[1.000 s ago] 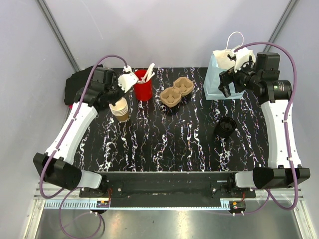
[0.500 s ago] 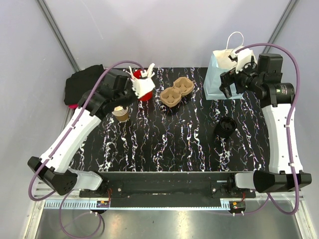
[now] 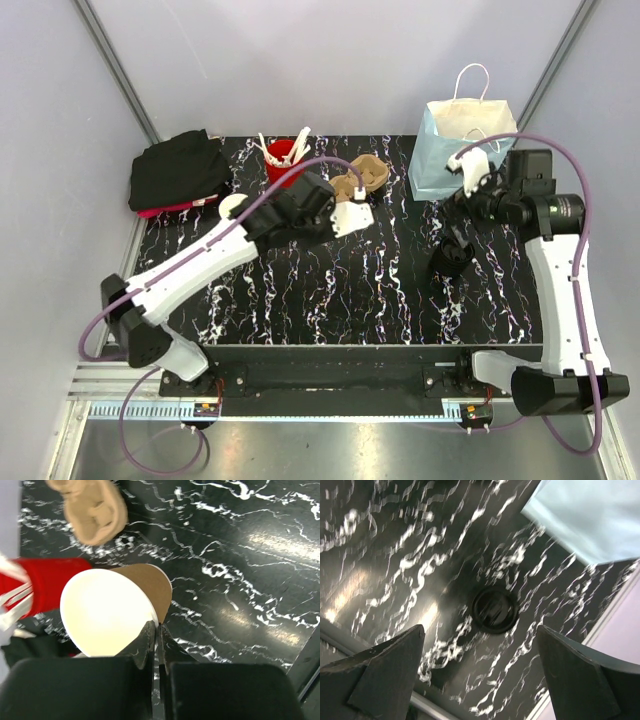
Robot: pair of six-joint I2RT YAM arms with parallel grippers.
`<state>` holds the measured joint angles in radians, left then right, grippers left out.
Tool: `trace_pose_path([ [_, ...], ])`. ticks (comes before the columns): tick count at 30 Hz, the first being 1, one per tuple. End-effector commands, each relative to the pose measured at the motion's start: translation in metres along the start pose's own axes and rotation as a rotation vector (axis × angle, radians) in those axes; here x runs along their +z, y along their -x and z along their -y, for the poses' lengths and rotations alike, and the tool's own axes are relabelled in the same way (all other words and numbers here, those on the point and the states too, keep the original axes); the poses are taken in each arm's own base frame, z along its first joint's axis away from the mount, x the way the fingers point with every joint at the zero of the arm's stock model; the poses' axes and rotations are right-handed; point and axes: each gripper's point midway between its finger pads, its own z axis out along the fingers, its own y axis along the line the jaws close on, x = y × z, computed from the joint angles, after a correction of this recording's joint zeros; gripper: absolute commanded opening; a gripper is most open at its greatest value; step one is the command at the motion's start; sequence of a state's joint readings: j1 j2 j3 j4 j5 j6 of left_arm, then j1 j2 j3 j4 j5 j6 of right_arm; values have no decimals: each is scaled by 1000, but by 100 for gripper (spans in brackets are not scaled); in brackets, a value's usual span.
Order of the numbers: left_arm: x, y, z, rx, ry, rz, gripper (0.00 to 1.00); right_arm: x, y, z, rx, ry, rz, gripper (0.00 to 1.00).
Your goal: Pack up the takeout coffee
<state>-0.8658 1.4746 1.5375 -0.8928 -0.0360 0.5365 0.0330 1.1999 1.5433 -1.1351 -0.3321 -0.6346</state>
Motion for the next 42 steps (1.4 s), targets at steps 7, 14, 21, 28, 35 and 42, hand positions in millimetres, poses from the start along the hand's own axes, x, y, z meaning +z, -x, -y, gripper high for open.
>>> trace_pose_path([
  [7,63,30,19,-10,-43,60,0,20,-84,-29,-79,73,-200,96],
  [14,93,30,46,16,-120,29,0,39,-109,-32,-83,74,-234,90],
  [21,112,22,60,21,-137,3,0,48,-125,-27,-86,36,-270,86],
  [28,128,8,67,4,-133,-18,0,58,-127,-26,-77,29,-253,82],
  [35,137,0,68,-5,-122,-45,3,65,-127,-26,-73,35,-241,78],
  [42,138,2,67,-8,-118,-40,12,70,-127,-31,-68,61,-226,67],
])
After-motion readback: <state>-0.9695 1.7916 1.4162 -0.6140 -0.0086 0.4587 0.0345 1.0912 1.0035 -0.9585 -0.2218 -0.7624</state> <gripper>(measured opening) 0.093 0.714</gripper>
